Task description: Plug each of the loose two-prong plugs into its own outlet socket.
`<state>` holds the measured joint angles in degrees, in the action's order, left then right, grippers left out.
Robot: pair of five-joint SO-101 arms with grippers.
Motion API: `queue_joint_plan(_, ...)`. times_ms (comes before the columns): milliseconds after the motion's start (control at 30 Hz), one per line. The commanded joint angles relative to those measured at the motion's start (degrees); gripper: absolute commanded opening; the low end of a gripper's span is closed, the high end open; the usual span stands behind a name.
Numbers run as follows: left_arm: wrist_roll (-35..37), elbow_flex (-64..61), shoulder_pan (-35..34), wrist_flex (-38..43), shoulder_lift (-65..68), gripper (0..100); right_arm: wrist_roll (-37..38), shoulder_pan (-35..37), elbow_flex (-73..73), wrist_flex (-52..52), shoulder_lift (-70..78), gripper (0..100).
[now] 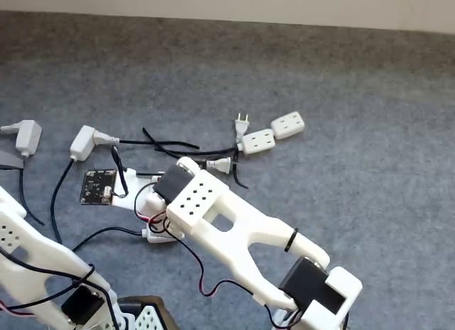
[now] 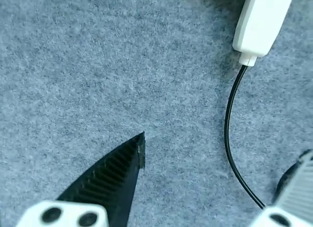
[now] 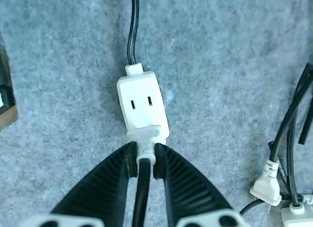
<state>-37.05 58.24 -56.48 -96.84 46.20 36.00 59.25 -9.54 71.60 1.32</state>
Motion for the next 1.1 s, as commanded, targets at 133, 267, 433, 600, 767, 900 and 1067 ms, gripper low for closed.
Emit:
queue_joint_plan(133,-0.35,1.98,0.13,0.18,-0.75,45,0.7,-0.75,-3.65,-2.95,-0.57,0.7)
queue_joint_plan(267,-0.35,1.98,0.13,0.09,-0.75,45,1.05,-0.84,-3.65,-2.59,-0.57,0.7)
queue_joint_plan(433,-0.35,1.98,0.13,0.09,-0.75,45,2.73,-3.65,-3.56,-2.51,-0.57,0.7)
queue_joint_plan(600,-0.35,1.98,0.4,0.09,-0.75,45,3.52,-4.18,-3.56,-2.42,-0.48,0.7)
queue_joint_plan(767,-0.35,1.98,0.4,0.09,-0.75,45,3.08,-4.09,-4.62,-3.82,-0.48,0.7)
queue_joint_plan(900,-0.35,1.98,0.48,0.0,-1.1,45,0.26,-3.3,-10.33,-7.87,-0.57,0.8)
queue_joint_plan(1067,-0.26,4.09,0.57,-2.99,-1.1,45,-0.44,-3.21,-12.0,-8.13,-0.57,1.4)
